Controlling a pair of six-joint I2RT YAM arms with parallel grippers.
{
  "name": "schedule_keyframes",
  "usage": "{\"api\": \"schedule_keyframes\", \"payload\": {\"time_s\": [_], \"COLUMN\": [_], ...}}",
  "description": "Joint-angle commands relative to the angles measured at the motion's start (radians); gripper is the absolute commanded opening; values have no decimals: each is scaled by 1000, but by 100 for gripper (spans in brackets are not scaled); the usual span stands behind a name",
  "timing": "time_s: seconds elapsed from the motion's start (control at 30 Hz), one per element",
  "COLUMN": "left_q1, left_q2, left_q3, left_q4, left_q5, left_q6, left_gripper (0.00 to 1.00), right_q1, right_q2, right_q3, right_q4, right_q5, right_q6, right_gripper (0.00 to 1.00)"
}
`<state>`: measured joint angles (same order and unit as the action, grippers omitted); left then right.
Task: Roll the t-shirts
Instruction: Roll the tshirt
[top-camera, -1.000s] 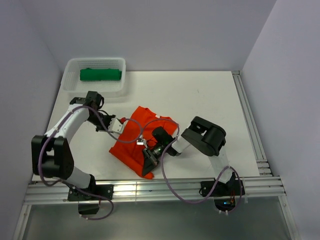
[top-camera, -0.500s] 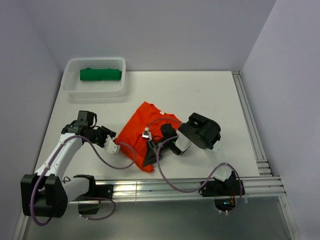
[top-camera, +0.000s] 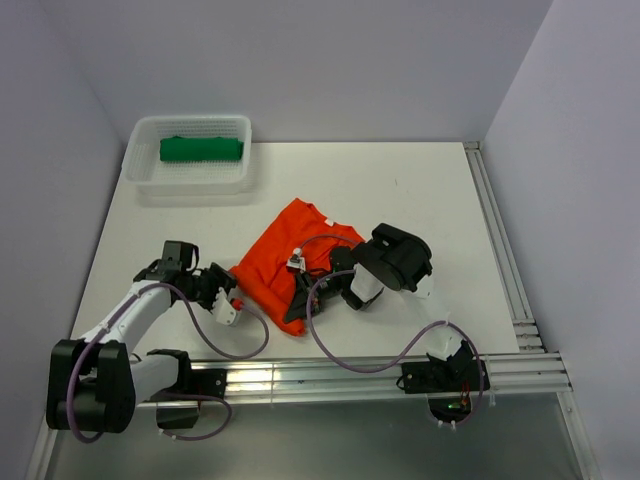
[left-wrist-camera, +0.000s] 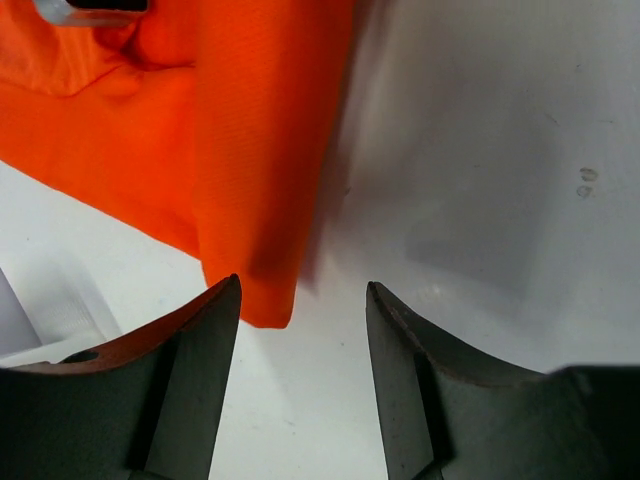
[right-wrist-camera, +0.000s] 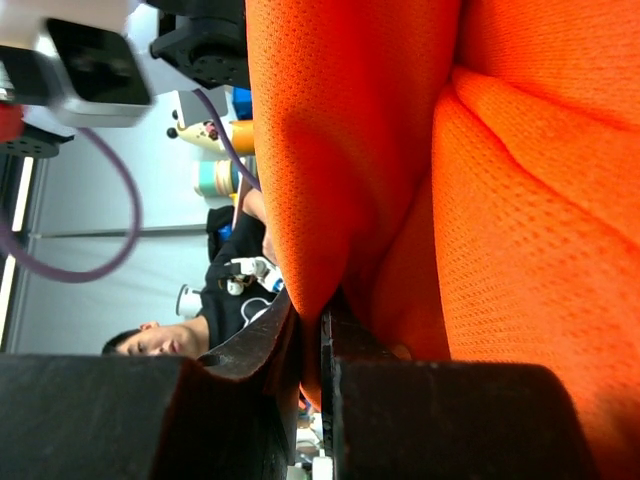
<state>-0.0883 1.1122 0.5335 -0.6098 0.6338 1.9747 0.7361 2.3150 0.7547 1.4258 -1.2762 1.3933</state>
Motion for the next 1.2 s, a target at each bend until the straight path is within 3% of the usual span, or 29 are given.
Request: {"api": "schedule_keyframes", "payload": {"time_s": [0.0,0.23,0.53,0.83,1.0,1.1,1.17], "left_q1": [-1,-51,-143,-151,-163,-166,-168], "left_q2": [17,44,95,84,144,208,253], "left_q3": [-46,-76,-89,-99,-63,26,97], "left_q4": [169,404,369,234,138,-17,-74], "left_q5": [33,37,-62,-131,-187,-197,-192], "left_q6": [61,-105,-108,1,70,102,98], "left_gripper": [59,58,46,46,13,1,0], "right_q1": [-12,-12,-12,-18,-18,-20,-18], "right_q2": [53,44,27,7,-12,-66,-109], "right_q3": [-5,-5,-9,9,8,9,32], "right_q4": [203,177,96,-4,-53,-242,-533], "right_q5": [20,12,12,15,6,12,47], "right_q6": [127,116,53,-8,-43,-193,-402], "right_gripper": [0,0,0,0,0,1,10]}}
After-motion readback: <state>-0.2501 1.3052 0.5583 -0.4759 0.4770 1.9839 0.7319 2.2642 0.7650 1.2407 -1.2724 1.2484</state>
